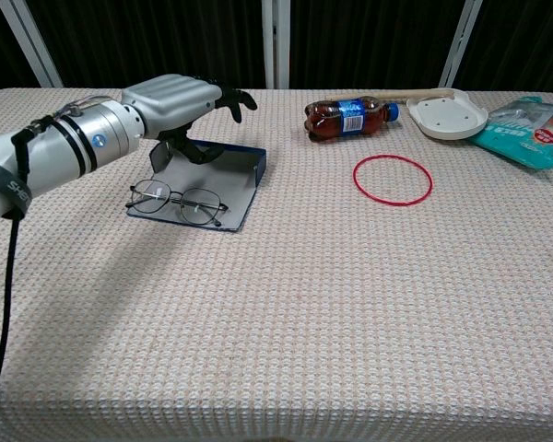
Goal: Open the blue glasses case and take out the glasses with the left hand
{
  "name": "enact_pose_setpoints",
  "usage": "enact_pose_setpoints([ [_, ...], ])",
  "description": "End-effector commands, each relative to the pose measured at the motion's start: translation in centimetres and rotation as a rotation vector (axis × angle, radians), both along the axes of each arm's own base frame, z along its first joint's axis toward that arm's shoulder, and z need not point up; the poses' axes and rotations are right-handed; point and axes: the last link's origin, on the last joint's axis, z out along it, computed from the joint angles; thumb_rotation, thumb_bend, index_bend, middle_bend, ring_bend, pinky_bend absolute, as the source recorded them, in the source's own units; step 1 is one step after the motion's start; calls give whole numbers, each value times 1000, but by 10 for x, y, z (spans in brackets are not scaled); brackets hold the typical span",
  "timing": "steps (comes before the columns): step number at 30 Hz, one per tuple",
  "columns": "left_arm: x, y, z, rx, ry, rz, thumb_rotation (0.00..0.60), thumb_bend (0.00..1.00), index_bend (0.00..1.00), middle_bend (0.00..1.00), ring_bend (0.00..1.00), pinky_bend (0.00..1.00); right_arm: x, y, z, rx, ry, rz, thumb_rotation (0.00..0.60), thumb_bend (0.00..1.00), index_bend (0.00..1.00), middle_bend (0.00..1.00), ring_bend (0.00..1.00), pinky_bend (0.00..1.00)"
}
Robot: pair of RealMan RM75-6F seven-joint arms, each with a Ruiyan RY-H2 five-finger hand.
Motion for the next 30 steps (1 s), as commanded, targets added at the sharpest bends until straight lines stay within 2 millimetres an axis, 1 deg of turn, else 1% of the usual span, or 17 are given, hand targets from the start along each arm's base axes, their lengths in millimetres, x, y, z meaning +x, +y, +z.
enact_pose_setpoints([
  [1,-7,-14,26,-5,-40,41,600,430,219,237,53,0,0,-1,-1,4,-1,6,600,290,0,111,0,0],
  [4,-13,-34,35,-58,-31,78,600,431,348,290,109,0,1,-3,-2,12,-2,15,600,290,0,111,0,0],
  [5,-16,-41,37,-76,-12,93,600,431,372,292,111,0,2,-4,-3,14,-5,19,600,290,0,111,0,0],
  [8,-22,-55,39,-110,44,132,600,430,405,293,111,0,2,-6,-5,22,-8,26,600,290,0,111,0,0],
  [10,-25,-59,38,-115,63,156,600,424,409,293,111,0,3,-7,-5,25,-9,30,600,290,0,111,0,0],
  [14,-27,-63,35,-108,68,196,600,407,403,291,111,0,4,-7,-4,24,-7,36,600,290,0,111,0,0],
  [19,-29,-64,28,-100,94,221,600,369,399,287,110,0,5,-7,-4,24,-6,39,600,290,0,111,0,0],
  [23,-30,-64,21,-102,100,241,600,366,399,285,110,0,4,-7,-4,25,-6,37,600,290,0,111,0,0],
  [30,-25,-63,15,-98,83,242,600,361,401,285,110,0,5,-6,-3,25,-4,35,600,290,0,111,0,0],
])
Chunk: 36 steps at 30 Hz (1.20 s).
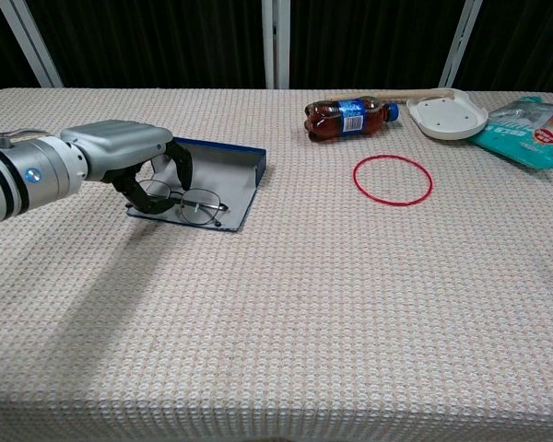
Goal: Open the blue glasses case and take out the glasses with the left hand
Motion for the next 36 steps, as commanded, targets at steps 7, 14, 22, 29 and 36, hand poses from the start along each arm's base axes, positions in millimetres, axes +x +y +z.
enact_pose_setpoints([
  [7,0,1,-4,-10,38,-6,600,362,448,285,110,0,0,1,1,-2,2,-4,600,290,0,111,0,0],
  [14,-3,2,-8,-12,29,15,600,384,499,294,110,0,-1,2,1,-1,0,-8,600,290,0,111,0,0],
  [22,-5,2,-10,-10,-2,25,600,548,596,346,110,0,0,3,2,-4,2,-7,600,290,0,111,0,0],
  [29,-9,-4,-3,9,-33,25,600,599,670,359,111,0,0,3,2,-5,1,-4,600,290,0,111,0,0],
  [36,-18,-22,18,78,-96,6,600,615,721,359,111,0,-1,4,3,-13,-1,-2,600,290,0,111,0,0],
])
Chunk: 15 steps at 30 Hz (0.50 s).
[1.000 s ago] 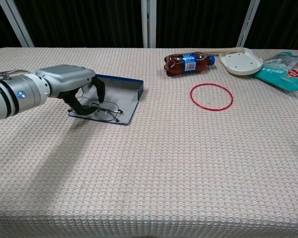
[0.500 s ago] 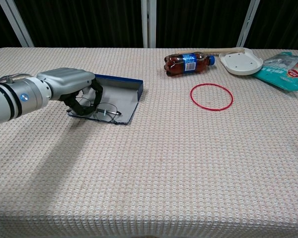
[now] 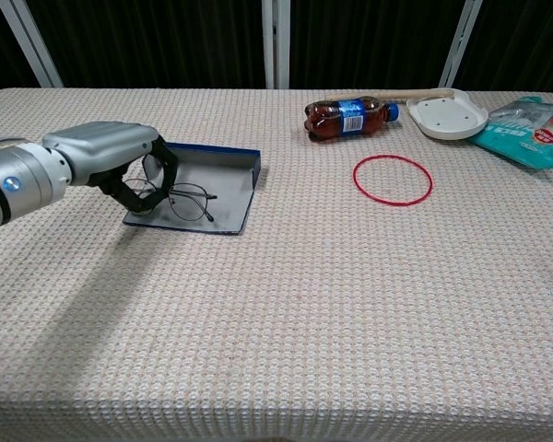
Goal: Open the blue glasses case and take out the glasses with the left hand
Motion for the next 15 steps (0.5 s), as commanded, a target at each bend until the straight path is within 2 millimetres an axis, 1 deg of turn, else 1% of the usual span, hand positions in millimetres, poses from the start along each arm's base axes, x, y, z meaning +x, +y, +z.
enact_pose_setpoints([
  [1,-7,-11,11,40,-29,-15,600,619,728,359,111,0,0,0,0,-1,0,1,600,290,0,111,0,0],
  [5,-12,-26,27,77,-62,-25,600,622,731,358,111,0,0,-1,1,0,0,7,600,290,0,111,0,0],
  [8,-19,-42,42,89,-72,-17,600,622,731,355,110,0,1,-2,1,2,1,14,600,290,0,111,0,0],
  [12,-31,-70,56,72,-49,-3,600,622,731,354,110,0,2,-4,-1,10,0,20,600,290,0,111,0,0],
  [15,-35,-92,57,36,-18,-6,600,622,731,354,110,0,2,-5,-3,16,-3,23,600,290,0,111,0,0],
])
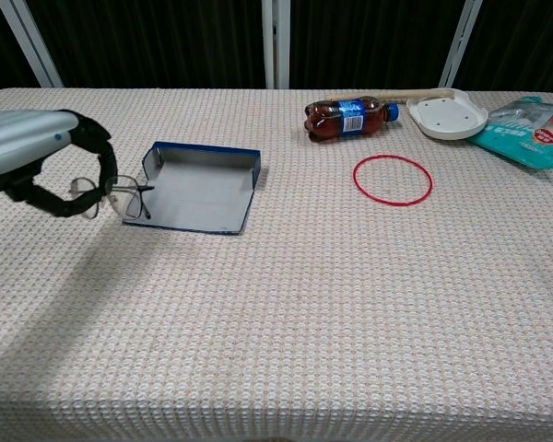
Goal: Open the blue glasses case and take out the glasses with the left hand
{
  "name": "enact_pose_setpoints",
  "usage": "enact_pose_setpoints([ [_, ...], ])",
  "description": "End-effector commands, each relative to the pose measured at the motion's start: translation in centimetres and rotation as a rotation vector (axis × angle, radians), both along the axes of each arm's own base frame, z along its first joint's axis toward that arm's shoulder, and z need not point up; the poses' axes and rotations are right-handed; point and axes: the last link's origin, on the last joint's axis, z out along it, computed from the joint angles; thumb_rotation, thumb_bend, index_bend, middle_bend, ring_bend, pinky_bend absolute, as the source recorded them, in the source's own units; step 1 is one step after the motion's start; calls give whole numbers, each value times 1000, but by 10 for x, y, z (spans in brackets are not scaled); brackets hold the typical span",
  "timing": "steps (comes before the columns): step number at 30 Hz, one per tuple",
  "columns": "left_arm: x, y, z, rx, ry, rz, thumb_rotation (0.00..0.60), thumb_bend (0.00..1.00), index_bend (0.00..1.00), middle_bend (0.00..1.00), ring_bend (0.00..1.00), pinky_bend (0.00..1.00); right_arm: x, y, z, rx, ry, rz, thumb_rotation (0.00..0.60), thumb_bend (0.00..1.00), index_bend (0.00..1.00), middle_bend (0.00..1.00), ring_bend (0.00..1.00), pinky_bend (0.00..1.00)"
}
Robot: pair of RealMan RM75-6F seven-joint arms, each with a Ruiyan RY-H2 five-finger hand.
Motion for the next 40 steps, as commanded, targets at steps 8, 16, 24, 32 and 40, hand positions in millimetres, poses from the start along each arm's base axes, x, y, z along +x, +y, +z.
enact_pose_setpoints([
  [8,-5,-37,-15,-145,75,16,600,389,306,210,43,0,3,-2,-2,10,2,14,600,290,0,111,0,0],
  [16,2,-23,9,-3,-58,24,600,110,81,144,3,0,3,0,2,-3,1,4,600,290,0,111,0,0],
  [24,-62,-9,97,352,-61,166,600,145,169,179,4,0,-6,2,10,-17,-20,-29,600,291,0,111,0,0],
  [32,-128,-53,145,484,11,297,600,153,174,189,4,0,-12,7,13,-5,-72,-31,600,293,0,110,0,0],
  [40,-128,-115,138,417,-3,294,600,152,174,187,4,0,-7,24,-1,26,-101,16,600,294,0,110,0,0],
])
